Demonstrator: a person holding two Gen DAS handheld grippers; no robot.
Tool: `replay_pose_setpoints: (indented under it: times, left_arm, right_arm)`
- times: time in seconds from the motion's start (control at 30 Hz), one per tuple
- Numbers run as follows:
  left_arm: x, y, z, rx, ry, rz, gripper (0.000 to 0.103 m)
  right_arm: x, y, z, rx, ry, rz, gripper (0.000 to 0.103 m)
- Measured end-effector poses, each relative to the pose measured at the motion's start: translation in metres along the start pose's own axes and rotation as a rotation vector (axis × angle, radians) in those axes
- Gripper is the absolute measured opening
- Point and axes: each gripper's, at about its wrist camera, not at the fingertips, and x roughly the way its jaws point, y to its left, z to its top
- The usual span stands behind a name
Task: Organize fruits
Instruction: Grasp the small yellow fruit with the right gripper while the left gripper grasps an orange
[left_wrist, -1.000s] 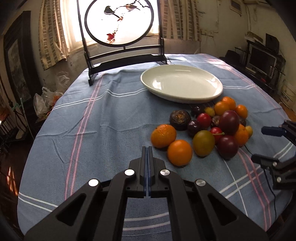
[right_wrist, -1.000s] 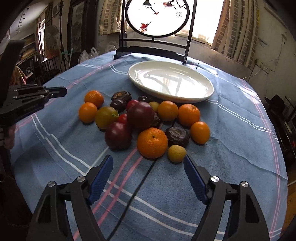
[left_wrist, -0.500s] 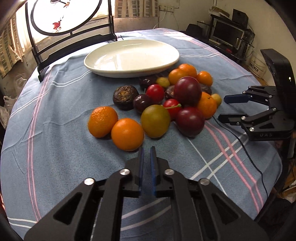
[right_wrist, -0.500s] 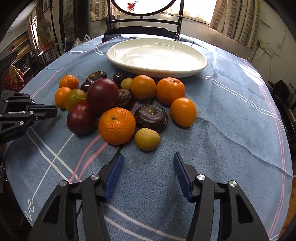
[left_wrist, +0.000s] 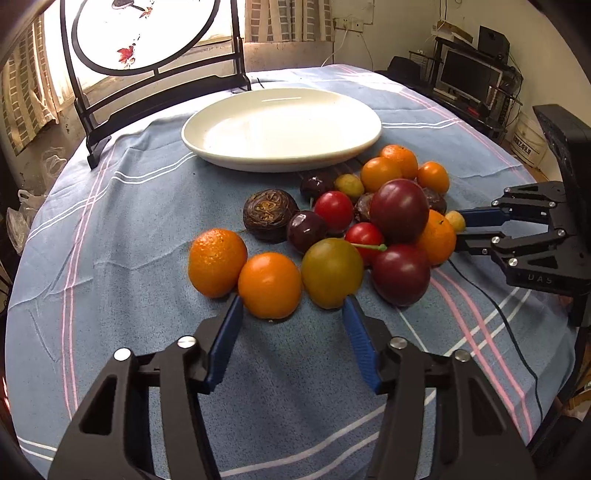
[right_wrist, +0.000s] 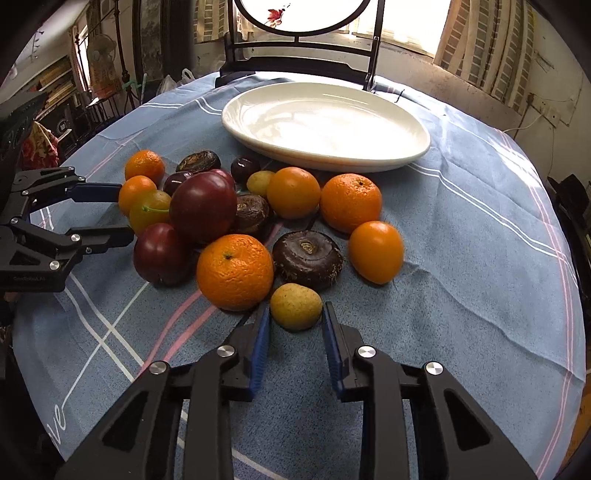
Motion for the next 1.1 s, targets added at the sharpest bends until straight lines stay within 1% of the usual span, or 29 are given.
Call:
replay_pose_setpoints:
  times: [0.03,0.07,0.1,0.17,0.2,0.27,0.3,0.33,0.37,0.4,0.43,0.47,0.57,0.6,0.63,0.67,0.7,0.77,0.83,0.87,0.93,1.0,1.07,1.1]
  left_arm:
    - [-0.002,0.001,0.0,-0.008,-0.006,0.012,0.034]
    - [-0.004,0.004,0.001,-0.014,-0.007,0.024,0.027]
    - [-0.005,0.008,0.001,-0.027,-0.001,0.017,0.019]
    - [-0.007,0.015,-0.001,-0.044,0.001,-0.019,0.01]
    - [-0.008,0.015,-0.001,-0.039,-0.001,-0.019,0.002]
    - [-0.007,0.013,-0.002,-0.033,-0.003,-0.011,0.001]
    - [-0.007,0.011,-0.001,-0.022,-0.004,-0.012,0.004]
    - [-0.007,0.009,0.0,-0.016,-0.011,-0.014,0.018]
    - [-0.007,0.008,0.0,-0.015,-0.011,-0.022,0.028]
    - [-0.006,0.006,0.001,-0.016,-0.014,-0.01,0.058]
    - [-0.006,0.004,0.001,-0.015,-0.027,0.023,0.075]
    - [-0.005,0.003,0.0,-0.003,-0.035,0.053,0.076]
    - [-0.004,0.003,0.0,0.003,-0.027,0.031,0.076]
    - [-0.003,0.003,0.001,0.005,-0.026,0.036,0.073]
    - [-0.002,0.003,0.001,0.007,-0.022,0.031,0.062]
    - [0.0,0.004,0.001,0.006,-0.01,0.012,0.055]
    - [0.0,0.006,0.0,0.0,-0.007,-0.007,0.052]
    - [-0.002,0.006,-0.004,0.01,0.0,-0.001,0.05]
    - [-0.003,0.006,-0.009,0.021,0.007,-0.005,0.05]
    - [-0.002,0.005,-0.009,0.022,0.011,0.006,0.05]
    - [0.005,0.006,-0.005,0.013,0.016,0.026,0.05]
    - [0.01,0.007,0.0,0.002,0.014,0.02,0.049]
    - [0.013,0.007,0.006,0.008,0.004,0.028,0.045]
    - [0.015,0.008,0.008,0.007,0.003,0.038,0.039]
  right_arm:
    - [-0.001,0.001,-0.001,-0.007,-0.002,-0.005,0.028]
    - [-0.002,0.002,-0.002,-0.013,-0.004,-0.012,0.028]
    - [-0.004,0.002,-0.003,-0.018,-0.006,-0.011,0.028]
    - [-0.009,0.002,-0.005,-0.019,-0.015,-0.014,0.028]
    - [-0.01,0.001,-0.007,-0.018,-0.016,-0.013,0.028]
    - [-0.011,0.0,-0.008,-0.019,-0.011,-0.009,0.028]
    - [-0.011,-0.001,-0.008,-0.014,-0.009,-0.01,0.028]
    - [-0.01,-0.001,-0.009,-0.01,-0.005,-0.007,0.028]
    - [-0.008,-0.001,-0.009,-0.009,-0.003,-0.005,0.028]
    - [-0.008,-0.001,-0.009,-0.006,-0.004,-0.005,0.028]
    - [-0.008,-0.001,-0.009,-0.006,-0.005,-0.005,0.028]
    - [-0.008,-0.001,-0.009,-0.009,-0.004,-0.004,0.028]
    - [-0.007,-0.001,-0.01,-0.012,-0.002,0.001,0.028]
    - [-0.007,-0.001,-0.01,-0.012,-0.003,0.002,0.028]
    - [-0.007,-0.001,-0.011,-0.01,-0.003,0.003,0.028]
    - [-0.008,-0.002,-0.011,-0.007,-0.003,0.003,0.028]
    - [-0.008,-0.002,-0.012,-0.005,-0.004,0.003,0.028]
    - [-0.009,-0.002,-0.014,-0.006,-0.003,0.006,0.028]
    - [-0.01,-0.003,-0.015,-0.008,-0.003,0.01,0.028]
    - [-0.01,-0.003,-0.015,-0.01,-0.001,0.011,0.028]
    - [-0.009,-0.003,-0.013,-0.008,0.0,0.011,0.028]
    - [-0.008,-0.002,-0.013,-0.004,-0.001,0.007,0.028]
    - [-0.009,-0.002,-0.014,-0.004,-0.002,0.008,0.028]
    - [-0.009,-0.002,-0.014,-0.004,-0.002,0.01,0.028]
